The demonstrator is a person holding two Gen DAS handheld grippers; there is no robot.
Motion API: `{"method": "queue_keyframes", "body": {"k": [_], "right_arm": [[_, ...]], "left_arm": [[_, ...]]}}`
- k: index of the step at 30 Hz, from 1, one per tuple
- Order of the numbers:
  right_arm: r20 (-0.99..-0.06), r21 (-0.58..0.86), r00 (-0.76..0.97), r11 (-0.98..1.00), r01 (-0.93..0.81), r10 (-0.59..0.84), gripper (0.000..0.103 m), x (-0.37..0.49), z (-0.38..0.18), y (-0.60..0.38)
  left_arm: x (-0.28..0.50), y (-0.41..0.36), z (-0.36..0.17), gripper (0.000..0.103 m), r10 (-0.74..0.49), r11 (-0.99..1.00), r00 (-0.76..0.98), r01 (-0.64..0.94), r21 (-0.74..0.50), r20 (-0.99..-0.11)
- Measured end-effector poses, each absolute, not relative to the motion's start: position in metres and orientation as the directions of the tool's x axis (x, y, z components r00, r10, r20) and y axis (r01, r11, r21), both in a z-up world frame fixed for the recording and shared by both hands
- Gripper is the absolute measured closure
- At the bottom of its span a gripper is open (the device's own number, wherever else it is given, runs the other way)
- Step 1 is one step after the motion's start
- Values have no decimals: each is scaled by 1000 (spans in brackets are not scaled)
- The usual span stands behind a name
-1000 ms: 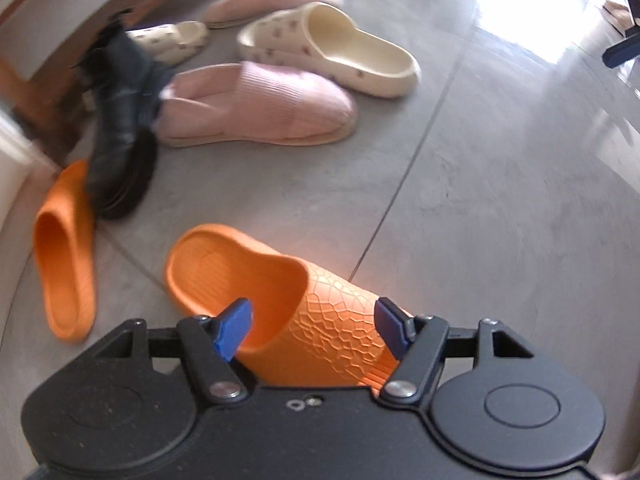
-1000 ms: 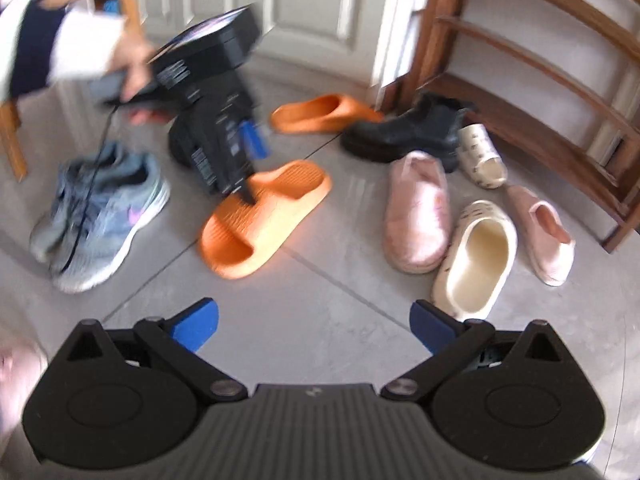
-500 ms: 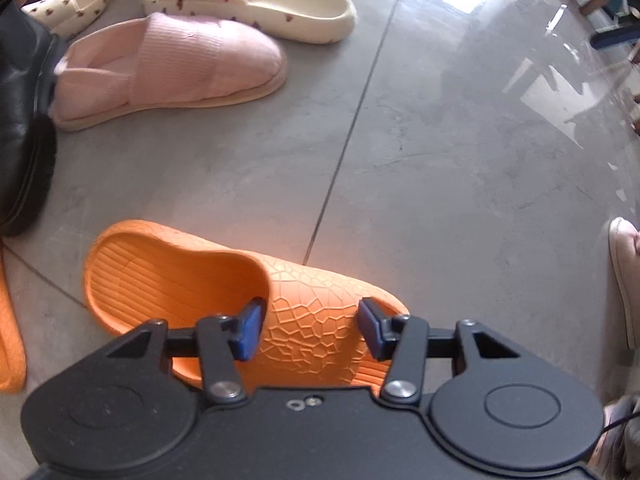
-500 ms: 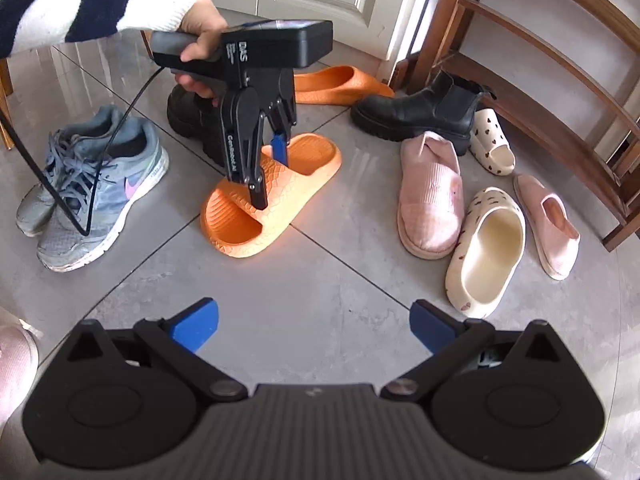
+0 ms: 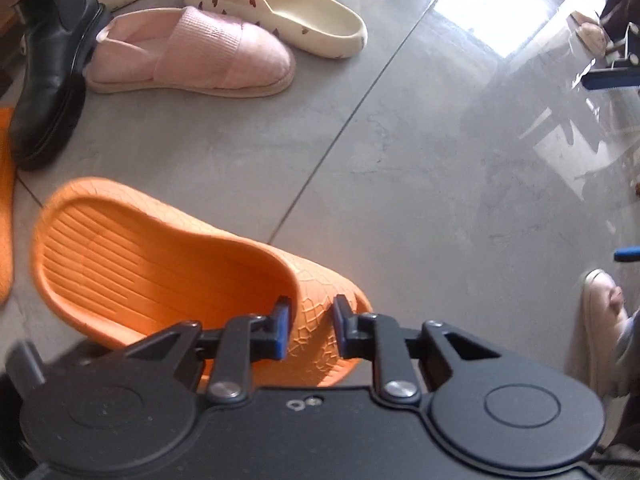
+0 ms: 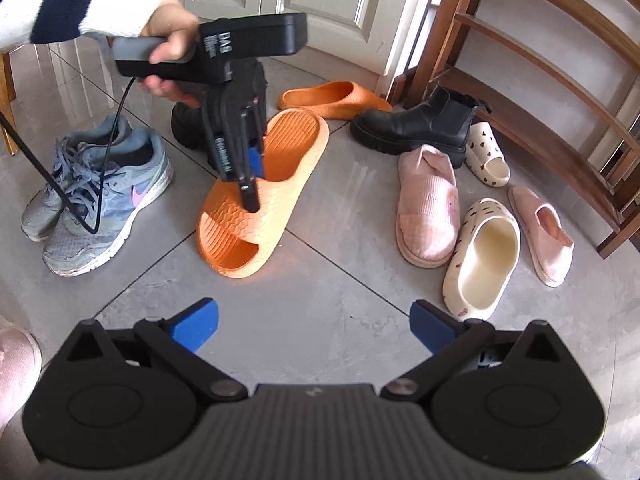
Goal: Organize scattered shoes
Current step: 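Lift the orange slide with the left gripper, set it near the sneakers, open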
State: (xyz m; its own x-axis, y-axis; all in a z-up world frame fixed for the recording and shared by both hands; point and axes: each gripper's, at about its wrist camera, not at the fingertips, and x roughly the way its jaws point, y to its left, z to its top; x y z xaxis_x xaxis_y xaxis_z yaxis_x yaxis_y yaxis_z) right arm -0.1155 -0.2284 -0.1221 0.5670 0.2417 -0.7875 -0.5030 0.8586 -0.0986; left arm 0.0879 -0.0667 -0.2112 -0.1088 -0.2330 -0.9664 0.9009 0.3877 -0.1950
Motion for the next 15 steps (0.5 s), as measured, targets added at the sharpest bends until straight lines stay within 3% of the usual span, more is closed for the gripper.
{"method": "queue_keyframes", "body": {"k": [8, 15], "right_arm": [[-745, -103, 615, 865, -491, 260, 0, -121, -112, -231], [-751, -35, 610, 908, -418, 252, 0, -120, -118, -245]], "left_arm": [[100, -85, -223, 95, -142, 360, -294, 874, -326, -945], [69, -72, -208, 96, -188, 298, -385, 854, -426, -904]]}}
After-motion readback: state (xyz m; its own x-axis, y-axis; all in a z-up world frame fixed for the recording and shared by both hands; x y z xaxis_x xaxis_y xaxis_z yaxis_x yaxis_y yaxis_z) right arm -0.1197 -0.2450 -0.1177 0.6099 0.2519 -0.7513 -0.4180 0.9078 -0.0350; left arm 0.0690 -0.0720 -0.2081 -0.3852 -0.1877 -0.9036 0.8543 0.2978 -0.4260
